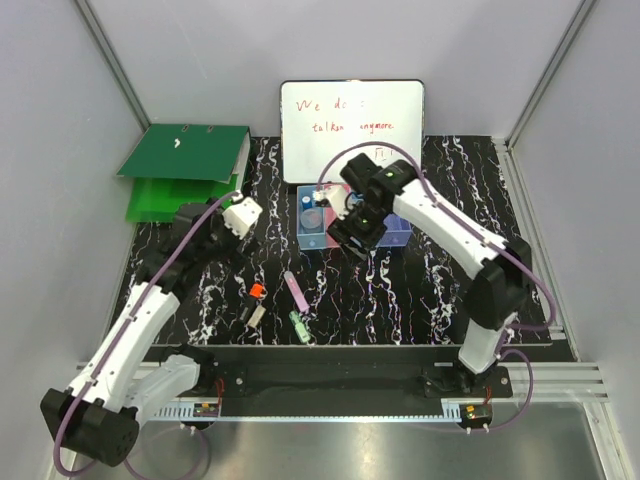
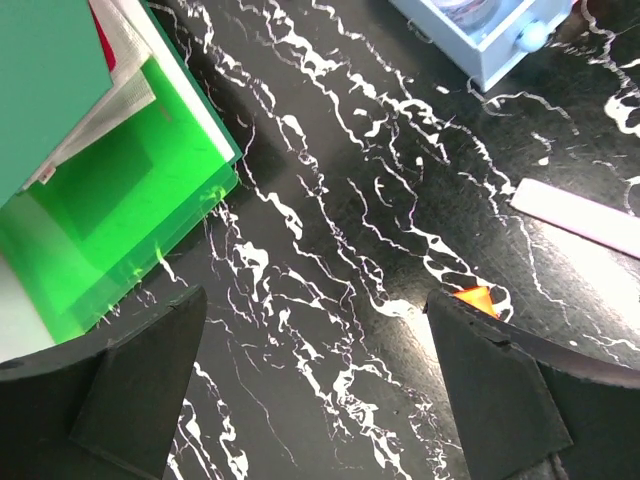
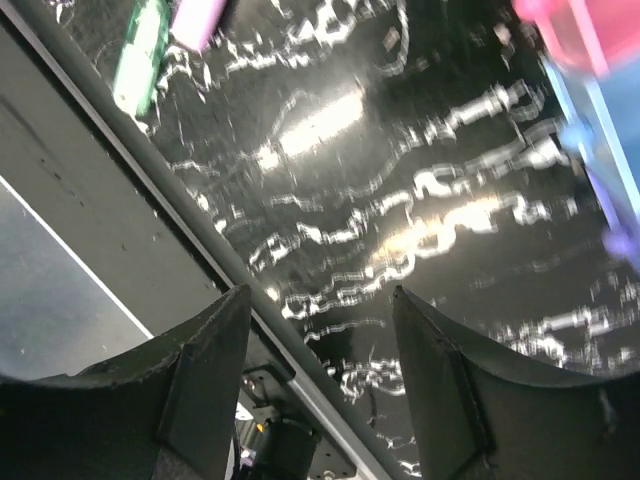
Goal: Sort the stationery into containers
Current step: Pick up the pen from the center of the board.
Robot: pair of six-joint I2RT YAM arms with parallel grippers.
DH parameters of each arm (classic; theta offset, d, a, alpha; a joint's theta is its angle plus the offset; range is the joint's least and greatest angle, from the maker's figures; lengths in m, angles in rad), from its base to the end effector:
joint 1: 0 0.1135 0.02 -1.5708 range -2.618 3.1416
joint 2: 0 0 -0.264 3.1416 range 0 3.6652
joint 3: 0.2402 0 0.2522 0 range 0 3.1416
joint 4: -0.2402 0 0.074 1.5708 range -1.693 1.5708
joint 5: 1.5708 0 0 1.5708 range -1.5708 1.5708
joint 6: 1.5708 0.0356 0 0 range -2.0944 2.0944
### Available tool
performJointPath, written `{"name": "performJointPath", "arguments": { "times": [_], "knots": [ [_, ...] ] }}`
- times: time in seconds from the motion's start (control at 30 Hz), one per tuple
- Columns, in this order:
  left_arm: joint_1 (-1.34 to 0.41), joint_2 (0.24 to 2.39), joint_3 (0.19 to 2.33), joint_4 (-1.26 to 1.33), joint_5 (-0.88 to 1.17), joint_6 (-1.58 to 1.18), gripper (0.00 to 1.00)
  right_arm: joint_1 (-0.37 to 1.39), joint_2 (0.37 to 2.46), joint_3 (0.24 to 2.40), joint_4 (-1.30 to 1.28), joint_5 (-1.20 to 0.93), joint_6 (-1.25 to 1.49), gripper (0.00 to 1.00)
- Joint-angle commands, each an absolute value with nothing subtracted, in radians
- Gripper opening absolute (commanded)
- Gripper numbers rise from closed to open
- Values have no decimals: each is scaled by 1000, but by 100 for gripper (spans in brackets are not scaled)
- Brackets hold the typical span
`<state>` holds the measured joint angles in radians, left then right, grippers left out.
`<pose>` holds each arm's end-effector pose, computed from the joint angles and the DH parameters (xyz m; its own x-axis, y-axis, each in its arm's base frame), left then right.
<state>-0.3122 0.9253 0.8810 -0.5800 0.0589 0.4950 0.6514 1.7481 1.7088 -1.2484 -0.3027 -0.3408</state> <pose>0.1872 -0.0626 0.3094 -0.3222 0.6023 -0.7303 0.5741 0.7378 0.3552 0.2670 0.2169 0.3200 -0.5041 -0.7855 -0.3589 -0.8631 0.4733 0.1764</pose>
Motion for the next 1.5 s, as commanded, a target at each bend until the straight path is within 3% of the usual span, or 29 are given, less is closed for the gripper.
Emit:
{"name": "performJointPath", "arguments": {
  "times": [0.0, 0.2, 0.47, 0.87, 1.47],
  "knots": [
    [-308, 871, 891, -534, 171, 543, 99, 701, 1906, 1837, -1209, -302, -311, 66],
    [-310, 994, 928, -718, 223, 591, 99, 695, 1959, 1935, -1168, -194, -315, 70],
    [-310, 1084, 845, -739, 200, 480, 99, 640, 1833, 1844, -1138, -137, -296, 71],
    [-311, 1253, 811, -779, 111, 383, 99, 534, 1773, 1951, -1121, -124, -298, 72],
    [-359, 1554, 942, -788, 126, 338, 93, 495, 1758, 2054, -1095, -98, -308, 72]
  ]
}}
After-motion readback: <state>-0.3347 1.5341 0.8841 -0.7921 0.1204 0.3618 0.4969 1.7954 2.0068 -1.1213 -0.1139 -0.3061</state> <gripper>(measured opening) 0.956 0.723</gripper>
